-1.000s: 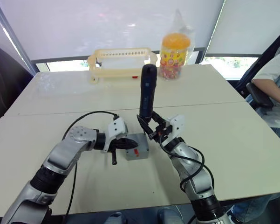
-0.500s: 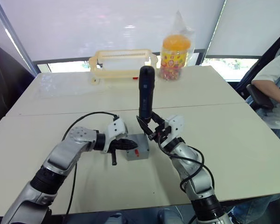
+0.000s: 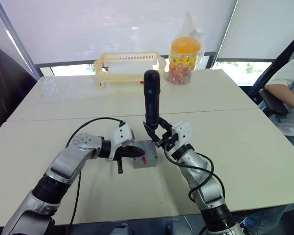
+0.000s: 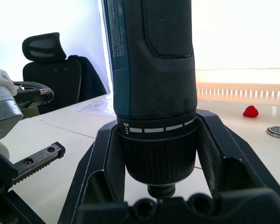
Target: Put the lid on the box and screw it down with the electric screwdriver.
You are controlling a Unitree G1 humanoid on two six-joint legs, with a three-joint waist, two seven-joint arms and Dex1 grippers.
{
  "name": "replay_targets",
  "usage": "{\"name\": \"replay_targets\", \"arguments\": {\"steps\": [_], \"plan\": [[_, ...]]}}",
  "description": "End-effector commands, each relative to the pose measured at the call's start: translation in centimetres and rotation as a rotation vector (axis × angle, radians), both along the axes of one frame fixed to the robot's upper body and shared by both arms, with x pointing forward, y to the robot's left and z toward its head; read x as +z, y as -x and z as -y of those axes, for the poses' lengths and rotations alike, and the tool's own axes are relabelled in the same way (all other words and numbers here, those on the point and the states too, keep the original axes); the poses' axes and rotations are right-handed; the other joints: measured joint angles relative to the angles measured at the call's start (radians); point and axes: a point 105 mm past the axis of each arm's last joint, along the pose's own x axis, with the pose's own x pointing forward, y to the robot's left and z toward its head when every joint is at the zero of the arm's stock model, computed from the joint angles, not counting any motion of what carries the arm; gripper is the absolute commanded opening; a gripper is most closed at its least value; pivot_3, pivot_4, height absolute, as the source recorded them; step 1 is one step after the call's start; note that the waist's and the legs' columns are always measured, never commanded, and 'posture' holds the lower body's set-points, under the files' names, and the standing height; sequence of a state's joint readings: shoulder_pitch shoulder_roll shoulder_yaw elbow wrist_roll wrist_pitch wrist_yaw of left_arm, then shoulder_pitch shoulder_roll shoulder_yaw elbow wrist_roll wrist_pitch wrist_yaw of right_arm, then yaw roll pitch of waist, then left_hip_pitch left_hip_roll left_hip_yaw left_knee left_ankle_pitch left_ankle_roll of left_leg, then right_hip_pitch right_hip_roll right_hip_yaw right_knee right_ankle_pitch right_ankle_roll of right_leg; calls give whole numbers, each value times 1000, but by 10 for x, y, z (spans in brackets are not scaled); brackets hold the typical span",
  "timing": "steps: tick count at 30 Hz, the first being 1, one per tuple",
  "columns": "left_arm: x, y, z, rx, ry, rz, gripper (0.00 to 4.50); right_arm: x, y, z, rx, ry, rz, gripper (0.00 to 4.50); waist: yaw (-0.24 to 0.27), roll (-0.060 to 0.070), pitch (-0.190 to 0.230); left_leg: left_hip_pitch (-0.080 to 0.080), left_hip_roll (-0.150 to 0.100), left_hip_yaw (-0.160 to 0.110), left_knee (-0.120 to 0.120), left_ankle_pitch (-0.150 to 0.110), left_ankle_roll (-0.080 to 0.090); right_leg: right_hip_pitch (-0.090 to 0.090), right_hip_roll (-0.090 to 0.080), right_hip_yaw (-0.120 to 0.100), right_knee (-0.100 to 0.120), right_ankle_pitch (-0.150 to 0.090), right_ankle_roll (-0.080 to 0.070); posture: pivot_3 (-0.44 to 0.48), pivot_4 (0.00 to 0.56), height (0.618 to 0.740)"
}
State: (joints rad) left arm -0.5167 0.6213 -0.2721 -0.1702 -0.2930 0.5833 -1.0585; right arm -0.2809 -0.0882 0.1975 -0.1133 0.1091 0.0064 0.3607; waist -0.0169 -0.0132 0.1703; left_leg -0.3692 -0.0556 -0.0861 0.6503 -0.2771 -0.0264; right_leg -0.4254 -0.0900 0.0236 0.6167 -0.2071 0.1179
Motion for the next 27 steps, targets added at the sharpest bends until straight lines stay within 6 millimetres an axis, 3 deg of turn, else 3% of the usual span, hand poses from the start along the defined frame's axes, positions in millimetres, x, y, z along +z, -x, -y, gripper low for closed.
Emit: {"name": "replay_targets", "arguments": {"steps": [1, 20, 27], "plan": [[-6, 2, 1, 0, -22, -14, 50, -27, -6, 9, -52, 57, -94, 1702, 0, 0, 0, 0, 0, 0, 0, 0, 0, 0, 0, 0, 0, 0, 0, 0, 150, 740], [-6, 2, 0, 5, -23, -16, 50, -54, -4, 5, -46, 78, -169, 1702, 0, -1, -6, 2, 0, 0, -1, 0, 0, 2, 0, 0, -1, 0, 0, 0, 150, 740], [-6, 1, 0, 8, -24, -16, 50, -60, -3, 6, -47, 79, -194, 1702, -1, -1, -6, 14, 1, 0, -4, -2, 2, 13, 0, 0, -3, -5, -3, 0, 150, 740]]}}
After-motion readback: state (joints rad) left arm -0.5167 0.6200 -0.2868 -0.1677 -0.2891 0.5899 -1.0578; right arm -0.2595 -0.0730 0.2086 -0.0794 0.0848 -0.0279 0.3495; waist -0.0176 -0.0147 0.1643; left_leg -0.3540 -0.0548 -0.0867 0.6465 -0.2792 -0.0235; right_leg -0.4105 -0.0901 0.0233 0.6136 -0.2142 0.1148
